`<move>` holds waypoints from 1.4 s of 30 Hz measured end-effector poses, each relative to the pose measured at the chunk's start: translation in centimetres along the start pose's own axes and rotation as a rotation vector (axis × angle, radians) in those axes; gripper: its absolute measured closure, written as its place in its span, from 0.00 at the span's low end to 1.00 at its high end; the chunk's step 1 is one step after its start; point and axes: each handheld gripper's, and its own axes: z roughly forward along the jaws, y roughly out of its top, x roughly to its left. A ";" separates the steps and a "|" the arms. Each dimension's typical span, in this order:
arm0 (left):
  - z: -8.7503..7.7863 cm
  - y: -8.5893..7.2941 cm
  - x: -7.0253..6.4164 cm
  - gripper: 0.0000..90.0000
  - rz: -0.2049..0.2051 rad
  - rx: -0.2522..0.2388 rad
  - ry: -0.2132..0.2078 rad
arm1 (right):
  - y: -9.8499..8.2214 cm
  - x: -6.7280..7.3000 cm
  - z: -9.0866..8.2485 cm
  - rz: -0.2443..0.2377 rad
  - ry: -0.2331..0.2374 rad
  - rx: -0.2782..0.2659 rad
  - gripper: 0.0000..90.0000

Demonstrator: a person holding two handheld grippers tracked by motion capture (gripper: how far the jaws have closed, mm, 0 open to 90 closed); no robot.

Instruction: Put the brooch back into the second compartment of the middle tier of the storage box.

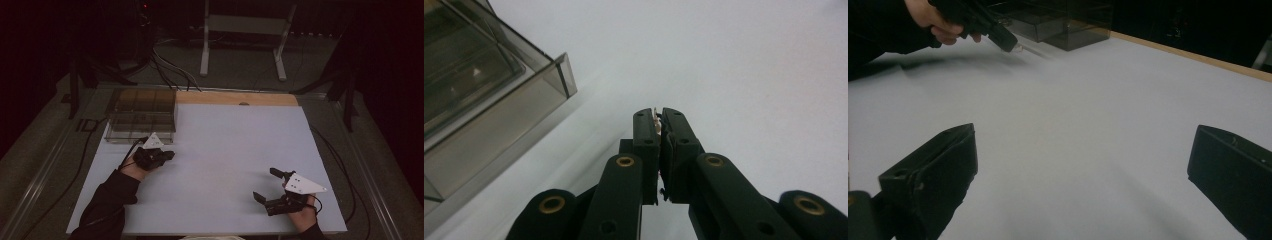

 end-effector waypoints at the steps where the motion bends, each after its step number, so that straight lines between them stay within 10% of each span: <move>1: -0.1 0.1 0.0 0.97 0.000 -0.004 0.001 | 0.0 0.0 0.0 0.001 0.000 0.000 0.00; 42: -2.6 1.8 -0.4 0.97 0.008 -0.058 0.012 | 0.0 0.0 0.1 -0.005 -0.009 0.004 0.00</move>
